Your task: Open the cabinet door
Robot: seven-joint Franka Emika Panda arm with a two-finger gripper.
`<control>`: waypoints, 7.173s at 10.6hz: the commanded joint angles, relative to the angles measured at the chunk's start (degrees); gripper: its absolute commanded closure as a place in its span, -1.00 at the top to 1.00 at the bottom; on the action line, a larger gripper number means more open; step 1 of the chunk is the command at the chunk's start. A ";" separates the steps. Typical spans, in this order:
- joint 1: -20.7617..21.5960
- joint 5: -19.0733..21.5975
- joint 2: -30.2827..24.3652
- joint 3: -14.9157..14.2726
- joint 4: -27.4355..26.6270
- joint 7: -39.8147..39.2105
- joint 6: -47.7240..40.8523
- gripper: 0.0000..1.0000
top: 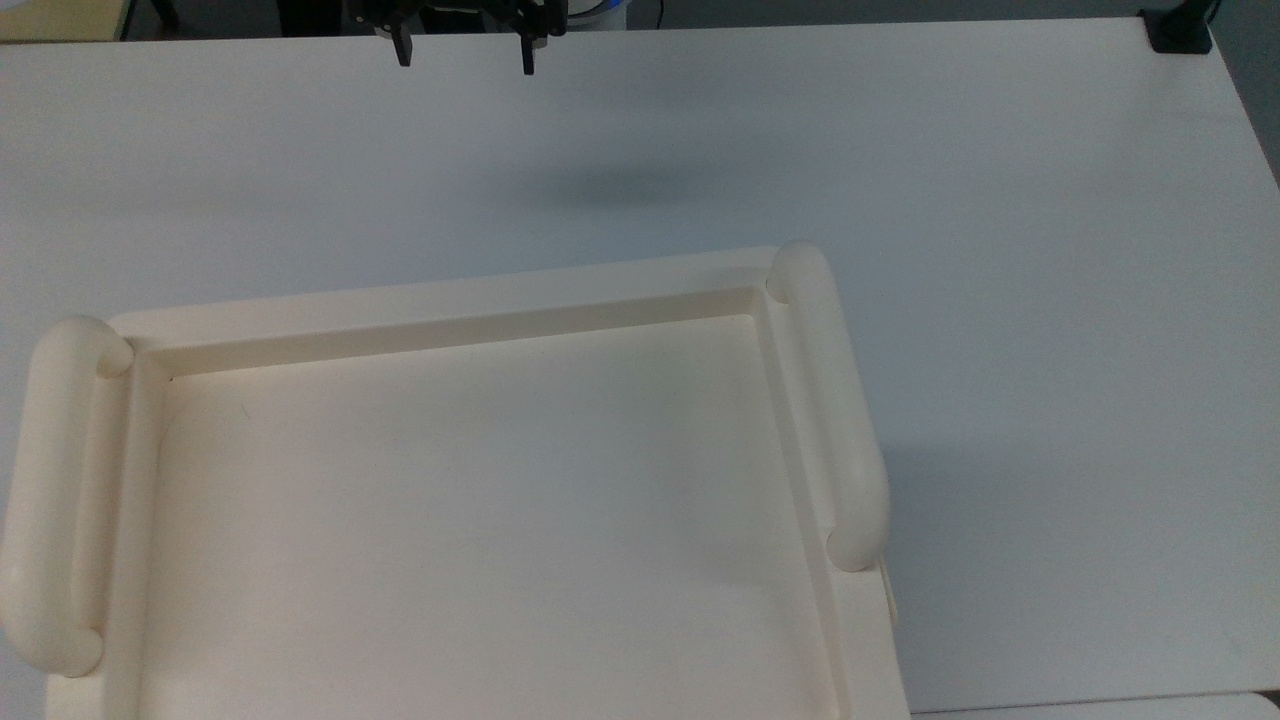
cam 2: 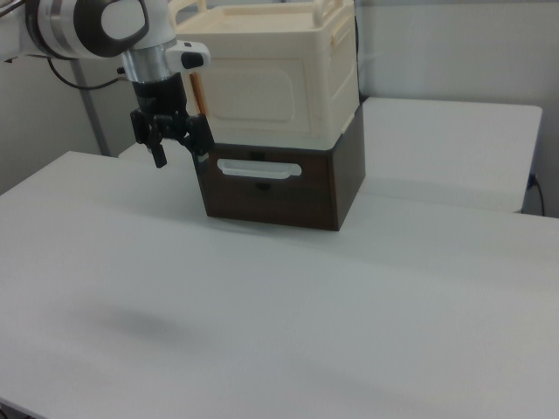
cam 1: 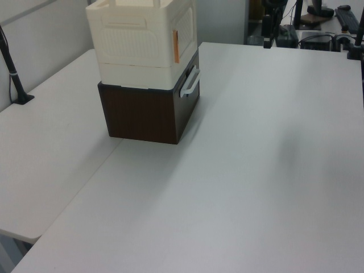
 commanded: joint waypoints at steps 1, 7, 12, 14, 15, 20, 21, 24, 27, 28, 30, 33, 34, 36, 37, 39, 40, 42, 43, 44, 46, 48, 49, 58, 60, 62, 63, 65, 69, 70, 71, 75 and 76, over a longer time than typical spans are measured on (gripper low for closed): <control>0.06 0.99 -0.82 -0.28 -1.04 -1.99 -1.51 1.00; -0.03 0.99 -0.73 -0.28 -1.03 -2.08 -1.51 1.00; -0.03 1.34 1.02 0.16 0.80 -5.41 -0.72 1.00; 1.72 1.25 1.20 0.25 2.30 -7.26 -0.64 1.00; 2.25 0.81 1.20 0.25 2.65 -7.35 -0.29 1.00; 3.48 1.07 1.46 0.25 6.00 -6.57 17.60 1.00; 4.01 1.07 1.55 0.25 6.00 -6.56 21.04 1.00; 6.20 0.90 4.70 0.34 6.00 -6.13 31.15 1.00; 8.49 0.11 8.22 0.25 6.00 0.36 38.54 0.79; 8.76 0.19 8.75 0.34 6.00 1.16 40.57 0.69; 9.11 -0.15 9.55 0.60 6.00 1.26 44.52 0.67; 9.20 -1.56 11.92 1.30 6.00 1.00 51.02 0.69; 9.29 -1.56 12.97 1.48 6.00 1.00 53.05 0.69; 9.37 -1.82 14.29 1.48 6.00 1.00 54.56 0.43; 9.81 -3.39 14.64 1.48 6.00 1.00 54.65 0.21; 9.81 -4.99 15.35 1.48 6.00 1.00 55.52 0.05; 9.81 -4.99 15.35 1.48 6.00 1.08 56.31 -0.14; 9.81 -4.90 15.35 1.57 6.00 1.17 56.32 -0.14; 9.81 -4.90 15.35 1.57 6.00 1.17 56.41 -0.14; 9.99 -4.90 15.35 1.57 6.00 1.43 56.58 -0.14; 9.99 -4.90 15.35 1.48 6.00 1.44 56.49 -0.46; 9.90 -4.99 15.35 1.48 5.91 1.44 56.49 -0.68; 9.81 -4.99 15.35 1.48 5.91 1.44 56.41 -0.79; 9.29 -3.94 10.09 1.30 5.47 1.52 37.46 -0.97; 9.11 -3.85 8.59 0.87 5.29 1.44 30.34 -0.03; 8.50 -3.76 6.22 1.04 5.03 1.00 18.76 0.43; 8.58 -3.76 4.99 1.30 5.20 1.00 13.05 0.52; 9.37 -3.50 1.22 1.57 5.38 1.00 2.58 1.00; 9.20 0.10 -1.53 1.83 9.41 1.52 -4.77 1.00; 8.76 0.63 -1.18 1.83 9.60 1.78 -4.07 1.00; 8.67 0.98 -0.48 1.74 10.73 2.74 -2.15 1.00; 8.50 1.69 2.59 1.13 10.74 10.66 11.82 1.00; 8.15 1.52 3.65 1.04 10.66 11.27 14.37 1.00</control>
